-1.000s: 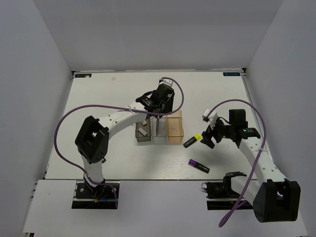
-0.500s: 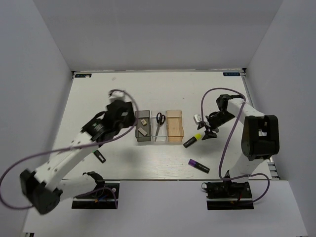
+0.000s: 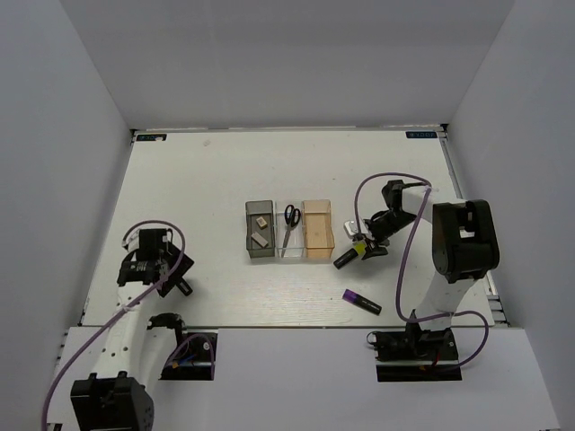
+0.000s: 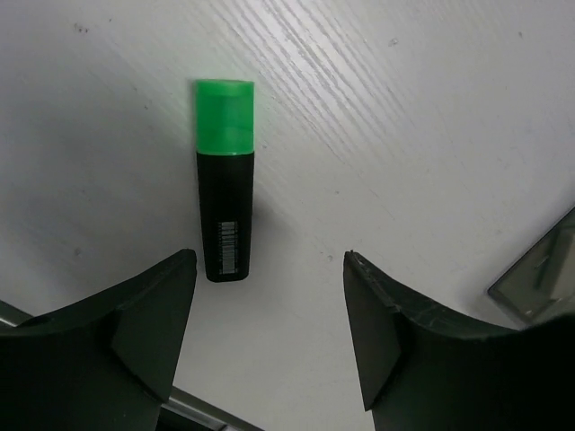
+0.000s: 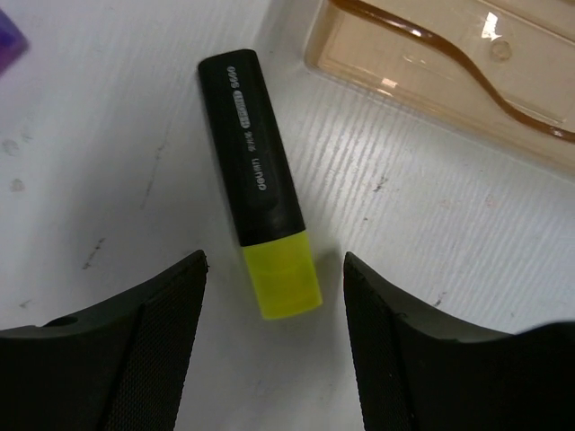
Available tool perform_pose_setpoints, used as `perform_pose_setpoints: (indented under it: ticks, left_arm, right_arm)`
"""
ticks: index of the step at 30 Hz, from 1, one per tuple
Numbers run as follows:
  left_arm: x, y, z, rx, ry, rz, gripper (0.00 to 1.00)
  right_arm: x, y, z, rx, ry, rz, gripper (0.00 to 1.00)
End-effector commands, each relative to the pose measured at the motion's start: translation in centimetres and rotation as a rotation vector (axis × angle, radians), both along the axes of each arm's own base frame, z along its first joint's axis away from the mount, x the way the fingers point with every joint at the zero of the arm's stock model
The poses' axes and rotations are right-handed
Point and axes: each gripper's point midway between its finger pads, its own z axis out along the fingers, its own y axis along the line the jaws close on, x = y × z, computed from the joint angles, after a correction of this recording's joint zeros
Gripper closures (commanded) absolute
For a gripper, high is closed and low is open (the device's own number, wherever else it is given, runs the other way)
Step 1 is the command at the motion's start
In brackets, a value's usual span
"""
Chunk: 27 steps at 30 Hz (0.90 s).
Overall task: Sort the stationery into containers
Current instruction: Pick up the stationery from the center of the board.
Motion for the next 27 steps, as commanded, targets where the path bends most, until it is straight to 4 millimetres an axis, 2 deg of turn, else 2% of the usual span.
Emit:
perform_pose_setpoints:
  ticks: [1, 5, 7, 10, 12, 15, 16, 21, 27]
  left_arm:
    - [0.7, -1.0, -0.2, -0.161, -0.032, 0.052, 0.23]
    - [1.1, -0.5, -0.9, -0.208, -0.030, 0.106, 0.23]
    - [1.1, -0.3, -1.4, -0.213, -0.016, 0.124, 0.23]
    - [1.2, -0.6, -2.1, -0.252, 0.006, 0.145, 0.23]
    - [1.2, -0.8, -2.7, -0.293, 0.019, 0.163, 0.23]
    - [1.2, -0.6, -3.1, -0.313, 0.024, 0.188, 0.23]
    - [1.2, -0.6, -3.1, -0.315, 0.026, 0.191, 0.23]
    - [0.9, -0.1, -3.4, -0.305, 0.041, 0.215, 0.23]
    - [1.3, 0.5, -2.6, -0.290, 0.019, 0.212, 0.23]
  right_arm:
    - [1.9, 0.4, -1.1, -0.006, -0.076, 0.000, 0.35]
    - [1.6, -0.2, -2.5, -0.058, -0.081, 0.014, 0.35]
    - [1.3, -0.5, -2.8, -0.071, -0.077, 0.012, 0.38]
    - [0.4, -1.2, -3.5, -0.111, -0.058, 0.032, 0.56]
    - [-0.3, -2.1, -4.0, -0.152, -0.050, 0.055, 0.73]
    - [-1.3, -3.3, -4.0, -0.206, -0.053, 0.104, 0.85]
    - [-2.1, -3.6, -4.0, -0.217, -0.025, 0.114, 0.87]
    - [-2.8, -4.2, -2.6, -0.243, -0.023, 0.108, 1.00]
    - [-4.1, -3.5, 0.4, -0.172, -0.058, 0.058, 1.00]
